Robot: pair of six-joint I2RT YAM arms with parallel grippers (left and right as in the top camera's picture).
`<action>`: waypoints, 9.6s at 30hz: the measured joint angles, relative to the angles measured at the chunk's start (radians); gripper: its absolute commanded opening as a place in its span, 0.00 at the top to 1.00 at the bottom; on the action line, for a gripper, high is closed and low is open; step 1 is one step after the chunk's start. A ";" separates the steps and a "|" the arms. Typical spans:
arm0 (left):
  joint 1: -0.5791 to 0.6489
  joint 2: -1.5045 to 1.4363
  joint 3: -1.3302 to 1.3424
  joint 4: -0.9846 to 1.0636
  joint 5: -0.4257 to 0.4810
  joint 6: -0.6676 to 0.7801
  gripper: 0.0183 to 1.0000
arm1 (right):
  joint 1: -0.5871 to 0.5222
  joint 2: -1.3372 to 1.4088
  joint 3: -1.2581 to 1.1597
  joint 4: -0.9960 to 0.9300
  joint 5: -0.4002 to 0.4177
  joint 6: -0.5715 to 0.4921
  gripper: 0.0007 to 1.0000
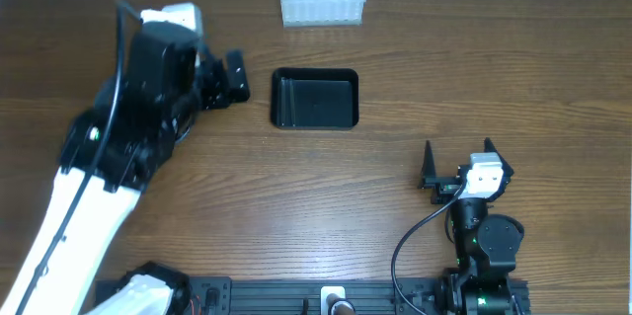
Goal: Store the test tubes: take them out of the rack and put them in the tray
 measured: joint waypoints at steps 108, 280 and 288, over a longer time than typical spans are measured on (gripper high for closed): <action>0.355 -1.151 -1.254 0.725 0.151 0.334 0.00 | 0.000 0.000 0.001 -0.002 0.000 0.000 0.01; 0.355 -1.151 -1.254 0.725 0.154 0.334 0.00 | 0.401 2.280 1.865 -0.185 0.301 0.156 0.89; 0.355 -1.151 -1.254 0.725 0.154 0.334 0.00 | 0.401 2.279 1.867 -0.190 0.301 0.157 0.90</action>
